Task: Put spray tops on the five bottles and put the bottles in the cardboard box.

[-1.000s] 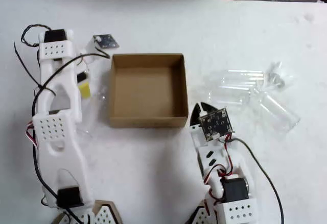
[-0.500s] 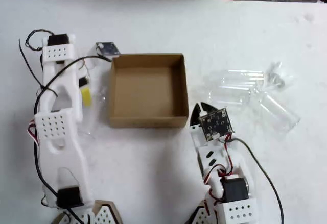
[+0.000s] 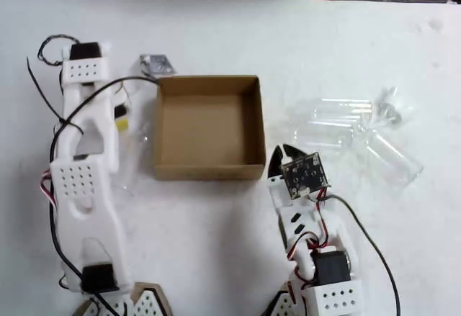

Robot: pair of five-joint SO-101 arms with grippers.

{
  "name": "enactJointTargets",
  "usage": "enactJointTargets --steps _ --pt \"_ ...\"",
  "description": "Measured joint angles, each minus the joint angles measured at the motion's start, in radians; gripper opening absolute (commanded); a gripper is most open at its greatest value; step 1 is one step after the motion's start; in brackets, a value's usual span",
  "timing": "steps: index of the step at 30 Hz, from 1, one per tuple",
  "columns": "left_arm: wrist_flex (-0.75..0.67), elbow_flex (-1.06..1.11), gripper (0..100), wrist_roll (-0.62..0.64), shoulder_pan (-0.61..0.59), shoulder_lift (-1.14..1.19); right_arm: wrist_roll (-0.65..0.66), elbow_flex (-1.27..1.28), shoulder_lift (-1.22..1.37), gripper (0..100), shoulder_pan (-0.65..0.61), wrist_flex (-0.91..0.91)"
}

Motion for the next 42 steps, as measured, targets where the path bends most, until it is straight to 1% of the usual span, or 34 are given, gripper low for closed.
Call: enactJointTargets --steps 7,15,17,19,22,27,30,34,38,42 --pt "0.003 0.000 5 0.238 0.091 -0.239 0.000 0.000 0.000 1.5 0.000 0.000" --pt "0.008 0.005 5 0.594 0.226 -0.554 0.000 0.000 0.000 1.5 0.000 0.000" --pt "0.009 0.031 2 0.663 0.265 -0.624 0.000 0.000 0.000 1.5 0.000 0.000" --pt "0.014 0.072 2 0.703 0.310 -0.697 0.000 0.000 0.000 1.5 0.000 0.000" --pt "0.014 0.173 2 0.724 0.374 -0.825 0.000 0.000 0.000 1.5 0.000 0.000" --pt "0.002 0.390 2 0.729 0.414 -1.074 0.000 0.000 0.000 1.5 0.000 0.000" --pt "-0.074 0.535 2 0.732 0.416 -1.232 0.000 0.000 0.000 1.5 0.000 0.000" --pt "-0.218 0.778 2 0.749 0.419 -1.438 0.000 0.000 0.000 1.5 0.000 0.000" --pt "-0.410 1.049 2 0.868 0.420 -1.613 0.000 0.000 0.000 1.5 0.000 0.000" --pt "-0.603 1.244 2 1.023 0.420 -1.732 0.000 0.000 0.000 1.5 0.000 0.000"
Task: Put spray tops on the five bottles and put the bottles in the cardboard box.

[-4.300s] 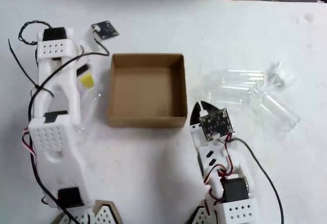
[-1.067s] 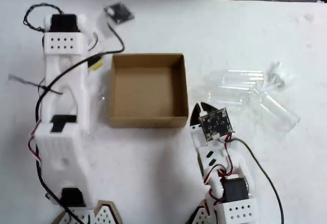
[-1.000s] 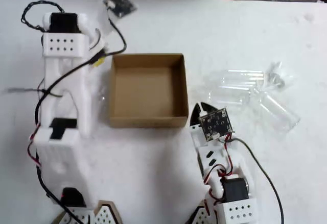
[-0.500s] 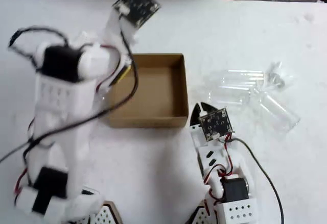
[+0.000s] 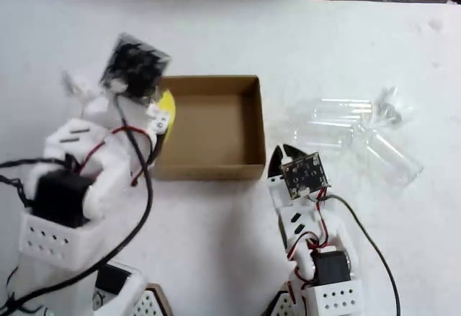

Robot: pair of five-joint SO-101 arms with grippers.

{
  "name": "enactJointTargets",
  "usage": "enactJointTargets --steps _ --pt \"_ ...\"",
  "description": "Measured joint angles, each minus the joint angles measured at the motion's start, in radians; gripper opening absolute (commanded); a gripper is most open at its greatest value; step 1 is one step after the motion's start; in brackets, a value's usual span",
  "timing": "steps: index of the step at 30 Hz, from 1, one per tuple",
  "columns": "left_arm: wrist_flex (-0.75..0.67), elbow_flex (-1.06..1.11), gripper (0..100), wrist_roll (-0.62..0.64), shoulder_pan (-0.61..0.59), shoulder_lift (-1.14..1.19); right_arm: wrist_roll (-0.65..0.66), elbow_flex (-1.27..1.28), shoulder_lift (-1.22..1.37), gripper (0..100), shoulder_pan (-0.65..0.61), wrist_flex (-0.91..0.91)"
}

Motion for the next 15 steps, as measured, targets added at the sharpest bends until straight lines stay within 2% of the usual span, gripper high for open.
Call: enactJointTargets --steps 5,8,11,15 --pt "-0.229 0.138 2 0.112 0.000 -0.026 0.000 0.000 0.000 1.5 0.000 0.000" --pt "-0.414 0.245 2 0.160 0.000 -0.026 0.000 0.000 0.000 1.5 0.000 0.000" --pt "-0.675 0.397 2 0.170 0.000 -0.026 0.000 0.000 0.000 1.5 0.000 0.000" --pt "-1.105 0.641 2 0.170 0.000 -0.008 0.000 0.000 0.000 1.5 0.000 0.000"
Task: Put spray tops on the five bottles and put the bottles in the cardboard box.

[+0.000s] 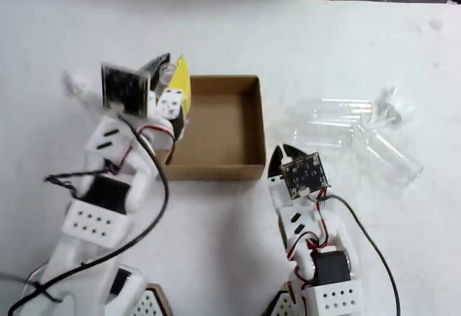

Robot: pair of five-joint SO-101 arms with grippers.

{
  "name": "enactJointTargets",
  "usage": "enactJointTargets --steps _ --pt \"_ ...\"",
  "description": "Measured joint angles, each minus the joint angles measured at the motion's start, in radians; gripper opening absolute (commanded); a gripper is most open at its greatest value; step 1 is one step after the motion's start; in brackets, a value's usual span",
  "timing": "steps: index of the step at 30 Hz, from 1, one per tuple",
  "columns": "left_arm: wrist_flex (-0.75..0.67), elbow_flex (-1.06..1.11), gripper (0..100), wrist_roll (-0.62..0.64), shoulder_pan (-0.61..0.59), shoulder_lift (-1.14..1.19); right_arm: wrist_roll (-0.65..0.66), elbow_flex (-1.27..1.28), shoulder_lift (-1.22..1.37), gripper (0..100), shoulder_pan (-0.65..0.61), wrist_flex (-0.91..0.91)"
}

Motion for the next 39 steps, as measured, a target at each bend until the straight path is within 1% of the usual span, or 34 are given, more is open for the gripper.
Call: enactJointTargets --steps 2,4,10,14,18,24,28,39 --pt "-0.192 0.064 2 0.000 0.000 0.061 0.000 0.000 0.000 1.5 0.000 0.000" --pt "-0.310 0.058 2 0.006 0.000 0.161 0.000 0.000 0.000 1.5 0.000 0.000" --pt "-0.486 -0.100 2 0.012 -0.035 0.580 0.000 0.000 0.000 1.5 0.000 0.000" --pt "-0.637 -0.120 2 0.012 -0.043 0.770 0.000 0.000 0.000 1.5 0.000 0.000" --pt "-0.706 -0.147 2 0.012 -0.049 0.885 0.000 0.000 0.000 1.5 0.000 0.000" --pt "-0.789 -0.150 2 0.012 -0.057 0.961 0.000 0.000 0.000 1.5 0.000 0.000" --pt "-0.801 -0.152 2 0.012 -0.071 0.994 0.000 0.000 0.000 1.5 0.000 0.000" --pt "-0.804 -0.152 2 0.012 -0.098 0.999 0.000 0.000 0.000 1.5 0.005 0.000"
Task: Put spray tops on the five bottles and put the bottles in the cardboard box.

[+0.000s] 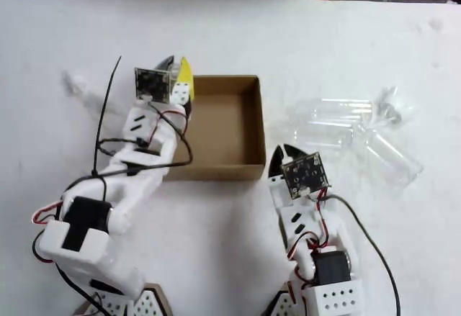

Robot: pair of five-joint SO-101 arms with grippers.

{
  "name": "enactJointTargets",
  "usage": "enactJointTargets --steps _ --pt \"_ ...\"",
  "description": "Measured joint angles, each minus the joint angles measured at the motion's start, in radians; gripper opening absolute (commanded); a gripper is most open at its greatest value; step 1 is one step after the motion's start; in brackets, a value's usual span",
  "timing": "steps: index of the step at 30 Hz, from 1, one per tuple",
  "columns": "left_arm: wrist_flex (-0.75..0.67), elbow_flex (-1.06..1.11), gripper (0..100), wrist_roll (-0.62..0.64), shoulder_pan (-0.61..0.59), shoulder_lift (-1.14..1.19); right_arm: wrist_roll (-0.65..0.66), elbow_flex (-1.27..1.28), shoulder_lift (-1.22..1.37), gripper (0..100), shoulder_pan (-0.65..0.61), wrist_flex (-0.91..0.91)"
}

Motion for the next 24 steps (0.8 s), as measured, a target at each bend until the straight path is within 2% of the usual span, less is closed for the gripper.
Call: enactJointTargets --steps 7,24 --pt "0.000 -0.061 2 0.002 0.000 0.000 0.000 0.000 0.000 1.5 -0.002 0.000" --pt "0.000 -0.061 2 0.003 0.000 0.000 0.000 0.000 0.000 1.5 -0.002 0.000"
